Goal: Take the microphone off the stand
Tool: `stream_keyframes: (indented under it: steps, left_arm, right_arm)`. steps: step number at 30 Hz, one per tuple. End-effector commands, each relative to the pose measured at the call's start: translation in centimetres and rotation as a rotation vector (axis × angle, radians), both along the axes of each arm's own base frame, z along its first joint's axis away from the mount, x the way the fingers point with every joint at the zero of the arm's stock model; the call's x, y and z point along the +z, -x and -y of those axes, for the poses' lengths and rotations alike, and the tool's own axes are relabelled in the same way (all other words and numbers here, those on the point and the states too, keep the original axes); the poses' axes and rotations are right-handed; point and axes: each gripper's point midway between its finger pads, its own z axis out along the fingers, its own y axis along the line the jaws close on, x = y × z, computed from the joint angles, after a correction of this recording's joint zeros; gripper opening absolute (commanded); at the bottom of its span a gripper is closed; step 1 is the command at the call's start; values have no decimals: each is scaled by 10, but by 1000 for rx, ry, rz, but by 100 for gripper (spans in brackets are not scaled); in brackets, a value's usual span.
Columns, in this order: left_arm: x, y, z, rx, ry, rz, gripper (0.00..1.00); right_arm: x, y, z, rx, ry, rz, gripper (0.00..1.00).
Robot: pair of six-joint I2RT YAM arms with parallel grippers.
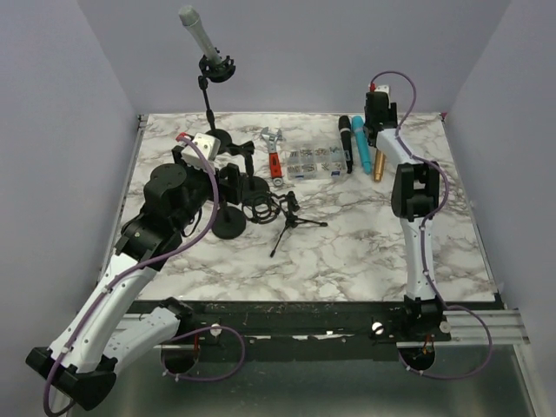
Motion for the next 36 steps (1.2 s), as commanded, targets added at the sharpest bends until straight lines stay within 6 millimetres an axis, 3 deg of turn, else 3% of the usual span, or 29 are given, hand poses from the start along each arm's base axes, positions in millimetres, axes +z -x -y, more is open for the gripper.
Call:
stream_keyframes:
  steps: [1, 8, 13, 26, 29, 31, 36]
  left_arm:
    - [-2, -4, -4, 26, -25, -5, 98]
    - [-4, -8, -10, 44, -1, 0, 98]
    - [-8, -11, -9, 43, 0, -10, 98]
    - [-17, -17, -7, 46, -5, -35, 98]
    - [-18, -19, -7, 46, -4, -39, 98]
    - [-21, -20, -5, 40, -5, -46, 98]
    - [-23, -22, -3, 31, 4, -57, 98]
  right_arm:
    - [1, -27, -7, 73, -11, 48, 0]
    - [-8, -42, -20, 149, -49, 78, 1]
    - [-14, -50, -23, 174, -122, 113, 9]
    - [-39, -56, -6, 187, -360, 147, 19]
    - [-43, -56, -12, 191, -415, 152, 26]
    - [-45, -56, 0, 178, -434, 157, 31]
    - [-50, -56, -3, 185, -472, 152, 37]
